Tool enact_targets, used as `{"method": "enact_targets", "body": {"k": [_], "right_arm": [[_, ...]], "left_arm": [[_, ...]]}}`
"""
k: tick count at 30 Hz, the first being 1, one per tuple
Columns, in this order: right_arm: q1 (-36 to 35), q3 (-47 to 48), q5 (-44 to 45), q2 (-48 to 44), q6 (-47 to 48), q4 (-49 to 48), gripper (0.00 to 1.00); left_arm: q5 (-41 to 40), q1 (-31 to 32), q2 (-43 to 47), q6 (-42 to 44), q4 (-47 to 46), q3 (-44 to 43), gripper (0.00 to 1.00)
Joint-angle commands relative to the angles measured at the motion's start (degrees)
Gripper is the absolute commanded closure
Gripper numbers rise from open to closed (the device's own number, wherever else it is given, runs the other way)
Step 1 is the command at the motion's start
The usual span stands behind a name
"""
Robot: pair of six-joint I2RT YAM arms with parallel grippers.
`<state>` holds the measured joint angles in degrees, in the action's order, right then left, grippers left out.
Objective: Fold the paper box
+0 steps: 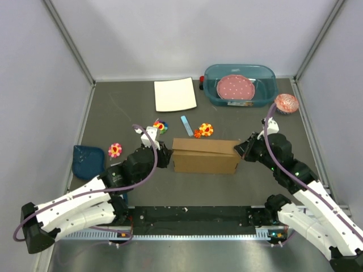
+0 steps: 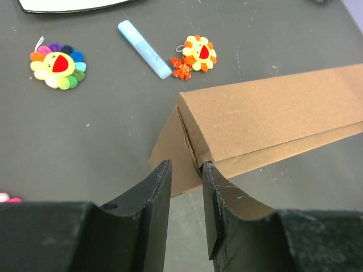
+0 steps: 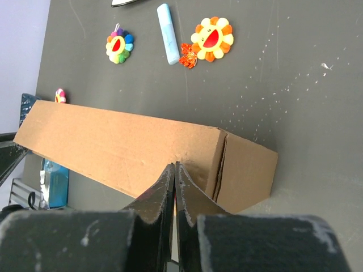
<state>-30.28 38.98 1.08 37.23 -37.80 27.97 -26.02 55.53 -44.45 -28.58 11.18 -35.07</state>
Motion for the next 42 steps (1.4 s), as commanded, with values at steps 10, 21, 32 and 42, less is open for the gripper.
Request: {"method": "enact_targets", "body": {"k": [10,21,32,42], "right_arm": [[-0.57,-2.24,2.17,1.26,0.80,4.47,1.00],[-0.57,-2.15,1.55,0.65,1.41,4.47,1.00],[-0.57,-3.39,0.59,-0.67,1.06,4.38,1.00],[-0.57,-1.90,-0.82,-0.67,0.98,4.55,1.00]], "left_arm": [[-2.63,-0.16,3.05,4.85,15.80,-4.83,0.58],[-3.00,-2.08,14.90,4.14,-5.08,-3.18,0.79],[19.95,-8.94,-0.37,-1.21,-17.86,-5.37,1.00],[27.95,-14.56,-5.73,-9.91,-22.60,12.64,1.00]]}}
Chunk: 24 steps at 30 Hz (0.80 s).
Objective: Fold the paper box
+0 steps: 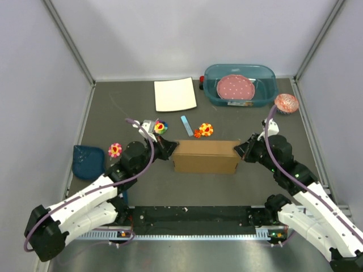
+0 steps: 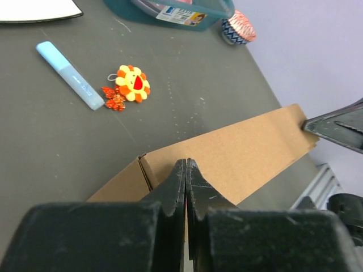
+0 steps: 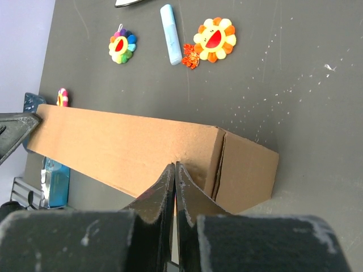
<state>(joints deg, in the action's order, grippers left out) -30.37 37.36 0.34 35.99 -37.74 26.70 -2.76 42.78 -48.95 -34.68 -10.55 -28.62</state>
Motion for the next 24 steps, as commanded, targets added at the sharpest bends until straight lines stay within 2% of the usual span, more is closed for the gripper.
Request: {"method": "enact_targets", "body": {"k": [1,7,13,17,21,24], "right_arm": [[-0.48,0.07,-0.16,0.58,1.00,5.73,1.00],[-0.48,6.31,-2.18,1.19,2.40,5.12,1.00],[-0.48,8.52,-6.93,1.45,1.44,-2.78,1.00],[-0.39,3.78,-6.93,3.12,0.04,-2.97,1.00],[-0.30,-7.71,-7.63,3.56,-4.08,-5.16,1.00],[-0.21,-12.04,-9.12,3.92,-6.11,-6.92,1.00]], "left_arm": [[5.83,-2.18,-1.41,-4.08,-1.66,6.91,1.00],[5.23,-2.71,-0.62,-3.47,-1.85,6.39,1.00],[5.05,-2.79,1.57,-4.43,-3.77,8.14,1.00],[4.52,-2.79,2.46,-4.79,-2.90,9.02,1.00],[5.14,-2.79,1.58,-5.84,-3.25,12.09,1.00],[5.84,-2.79,0.26,-6.54,-4.30,14.64,1.00]]}}
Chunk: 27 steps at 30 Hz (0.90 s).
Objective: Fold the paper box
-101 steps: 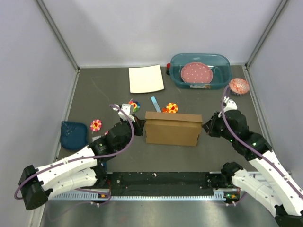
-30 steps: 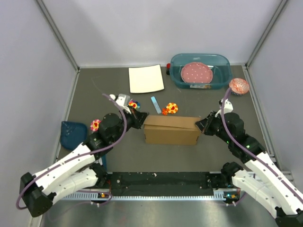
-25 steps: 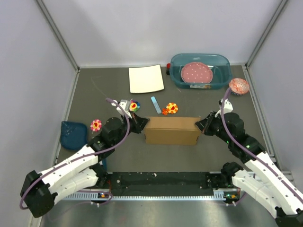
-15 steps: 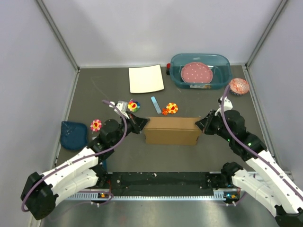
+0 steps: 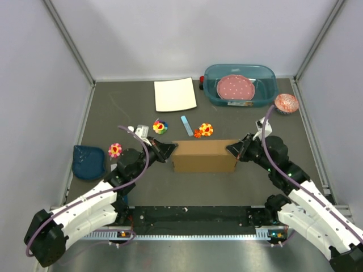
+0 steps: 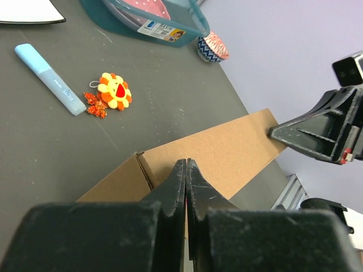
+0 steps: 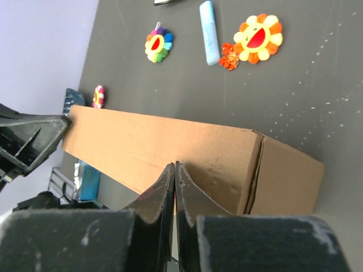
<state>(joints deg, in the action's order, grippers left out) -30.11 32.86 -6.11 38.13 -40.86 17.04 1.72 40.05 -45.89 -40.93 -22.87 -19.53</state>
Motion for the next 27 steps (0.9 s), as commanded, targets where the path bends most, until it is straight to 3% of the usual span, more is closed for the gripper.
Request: {"method": "enact_targets", "body": {"k": [1,8,15,18,22,23,25,26,27], "right_arm": [[-0.48,-7.90,-2.77,1.51,-3.26,2.13,1.00],[-0.48,-3.77,-0.92,1.15,-0.45,4.93,1.00],[-0.57,-9.37,-4.42,-2.52,-1.40,6.08,1.00],[-0.74,-13.07,-8.72,-9.37,-3.51,6.08,1.00],[-0.83,-15.46,-14.28,-18.07,-5.10,7.39,1.00],[-0.74,-15.29,-14.54,-19.66,-5.28,8.01,0.98],[-0.74,-13.97,-14.20,-23.35,-5.28,9.24,0.86],[-0.83,-12.57,-13.76,-24.06,-5.28,9.33,0.73],[-0.83,-11.78,-13.23,-24.59,-5.46,9.33,0.68]], "left_arm": [[1.62,-0.06,-3.15,-0.29,7.93,5.82,1.00],[-0.75,-0.06,0.79,2.51,10.21,3.10,1.00],[6.44,0.11,2.37,3.05,14.52,3.44,1.00],[8.03,0.20,9.13,1.38,14.70,7.57,1.00],[11.02,0.46,20.02,0.76,21.80,10.12,1.00],[11.29,0.64,24.40,1.20,25.65,10.56,1.00],[11.03,0.64,29.08,1.38,28.83,10.57,1.00],[9.55,0.64,33.80,1.38,31.90,10.22,0.98],[8.32,0.64,36.20,1.20,32.97,9.86,0.88]]}}
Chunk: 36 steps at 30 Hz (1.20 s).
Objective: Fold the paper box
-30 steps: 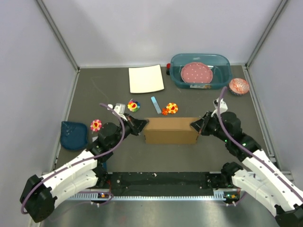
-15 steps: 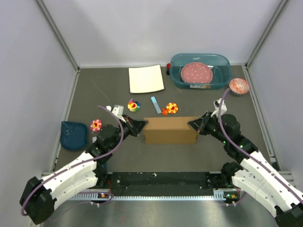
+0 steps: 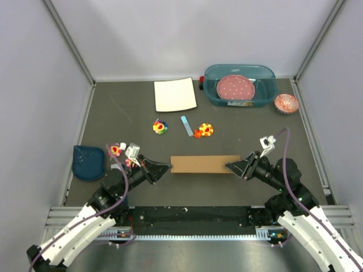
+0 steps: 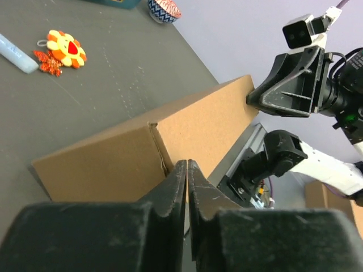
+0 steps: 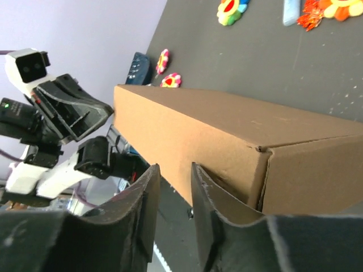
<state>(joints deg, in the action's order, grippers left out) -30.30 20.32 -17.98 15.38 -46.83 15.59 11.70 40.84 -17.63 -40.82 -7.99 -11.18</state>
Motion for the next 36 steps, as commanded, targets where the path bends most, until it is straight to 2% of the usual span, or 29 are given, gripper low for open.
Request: {"method": "enact_targets", "body": {"k": [1,3,4,6,14,20,23,25,28,29,34,36], "right_arm": [[-0.63,1.65,-0.92,-1.67,0.42,10.86,0.63],[-0.54,4.37,-0.05,-0.62,0.25,10.77,0.53],[-0.63,5.25,0.05,1.22,0.42,10.77,0.51],[-0.63,7.28,-0.39,2.72,0.94,10.77,0.47],[-0.63,9.12,-0.13,0.98,1.92,11.47,0.47],[-0.55,5.89,-2.66,2.11,3.41,14.90,0.53],[-0.54,1.68,-4.86,-1.38,2.88,17.53,0.55],[-0.72,1.13,-5.66,-8.14,2.45,18.24,0.52],[-0.63,3.84,-4.79,-12.82,0.95,16.93,0.43],[-0.63,6.12,-4.61,-12.57,0.86,15.10,0.37],[-0.63,13.69,-0.66,-5.37,3.84,14.90,0.33],[-0.63,15.45,4.68,-0.80,5.60,19.52,0.33]], "left_arm": [[-3.16,-0.15,9.87,0.66,19.23,1.16,0.78],[-7.65,-0.23,14.71,-0.40,17.93,1.07,0.61],[-8.62,-0.23,15.77,-0.66,17.49,0.99,0.48],[-10.03,-0.23,16.05,-0.76,15.91,0.28,0.41],[-13.81,-0.23,6.21,-1.11,16.69,-3.06,0.41],[-15.13,-0.24,7.52,-0.49,11.26,-4.72,0.41],[-14.61,-0.23,6.47,0.38,11.50,-6.48,0.41],[-14.52,-0.23,5.16,0.48,12.82,-7.19,0.41],[-14.87,-0.23,4.71,0.21,13.79,-5.62,0.42],[-14.96,-0.23,4.88,0.04,13.53,-5.00,0.42],[-16.27,-0.32,4.89,-0.49,12.99,-3.32,0.42],[-16.01,-0.23,4.18,-0.58,13.78,-3.41,0.42]]}}
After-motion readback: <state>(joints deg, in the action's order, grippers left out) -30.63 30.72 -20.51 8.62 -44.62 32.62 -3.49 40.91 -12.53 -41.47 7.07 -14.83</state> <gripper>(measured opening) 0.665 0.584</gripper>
